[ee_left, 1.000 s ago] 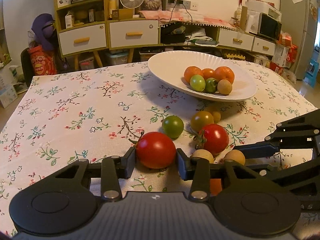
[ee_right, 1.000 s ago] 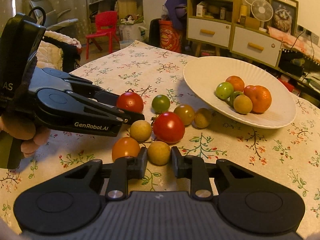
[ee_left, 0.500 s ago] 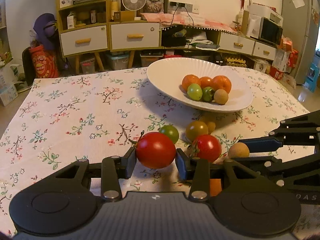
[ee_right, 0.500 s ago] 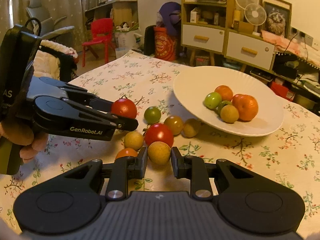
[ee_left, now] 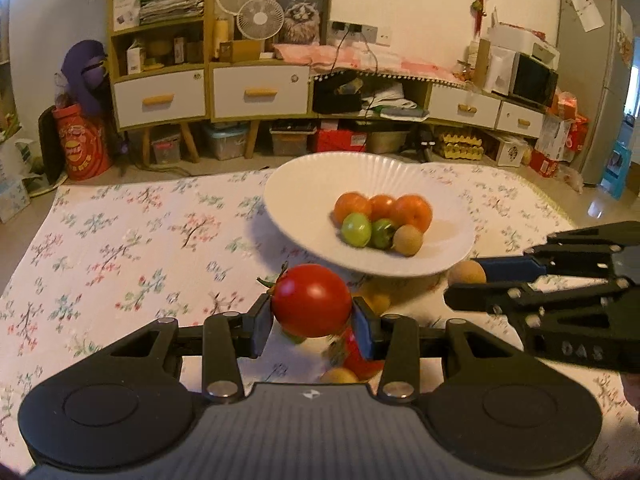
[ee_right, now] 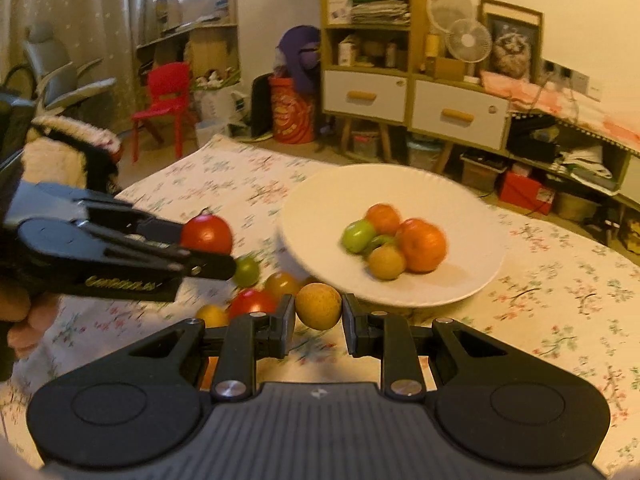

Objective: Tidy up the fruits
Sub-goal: 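Carry the red tomato and yellow fruit onto the plate and open both tools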

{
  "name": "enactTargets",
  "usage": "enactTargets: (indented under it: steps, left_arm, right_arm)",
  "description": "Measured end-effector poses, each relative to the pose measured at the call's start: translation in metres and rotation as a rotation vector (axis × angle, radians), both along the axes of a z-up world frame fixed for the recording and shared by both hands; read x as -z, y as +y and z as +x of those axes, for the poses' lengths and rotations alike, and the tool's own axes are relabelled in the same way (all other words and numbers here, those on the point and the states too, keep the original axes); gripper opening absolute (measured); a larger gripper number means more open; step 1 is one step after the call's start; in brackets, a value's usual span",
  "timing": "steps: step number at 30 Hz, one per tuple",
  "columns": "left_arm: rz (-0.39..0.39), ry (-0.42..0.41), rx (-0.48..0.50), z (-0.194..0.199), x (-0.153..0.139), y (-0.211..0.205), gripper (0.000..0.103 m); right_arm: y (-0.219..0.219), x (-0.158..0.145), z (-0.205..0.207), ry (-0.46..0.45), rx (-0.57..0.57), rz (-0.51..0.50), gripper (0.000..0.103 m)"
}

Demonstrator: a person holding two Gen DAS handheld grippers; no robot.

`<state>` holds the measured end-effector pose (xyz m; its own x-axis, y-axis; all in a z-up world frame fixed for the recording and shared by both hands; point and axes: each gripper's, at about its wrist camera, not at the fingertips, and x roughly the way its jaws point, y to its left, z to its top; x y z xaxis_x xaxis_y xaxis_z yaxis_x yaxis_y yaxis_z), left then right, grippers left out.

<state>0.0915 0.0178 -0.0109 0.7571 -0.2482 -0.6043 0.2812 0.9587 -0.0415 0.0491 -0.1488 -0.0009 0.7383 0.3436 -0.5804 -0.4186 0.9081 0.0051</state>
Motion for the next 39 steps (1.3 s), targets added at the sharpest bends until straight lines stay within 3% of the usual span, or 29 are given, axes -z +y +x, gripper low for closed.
enactTargets:
  steps: [13, 26, 39]
  left_arm:
    - [0.032, -0.009, 0.049, 0.041, -0.004, -0.028, 0.032]
    - [0.047, 0.052, 0.066, 0.087, 0.002, -0.030, 0.032]
    - [0.035, 0.076, 0.096, 0.096, 0.003, -0.027, 0.032]
  right_arm:
    - [-0.037, -0.008, 0.049, 0.000, 0.123, 0.026, 0.023]
    - [-0.036, -0.002, 0.110, 0.065, 0.146, 0.073, 0.023]
    - [-0.025, 0.010, 0.137, 0.145, 0.172, 0.094, 0.023]
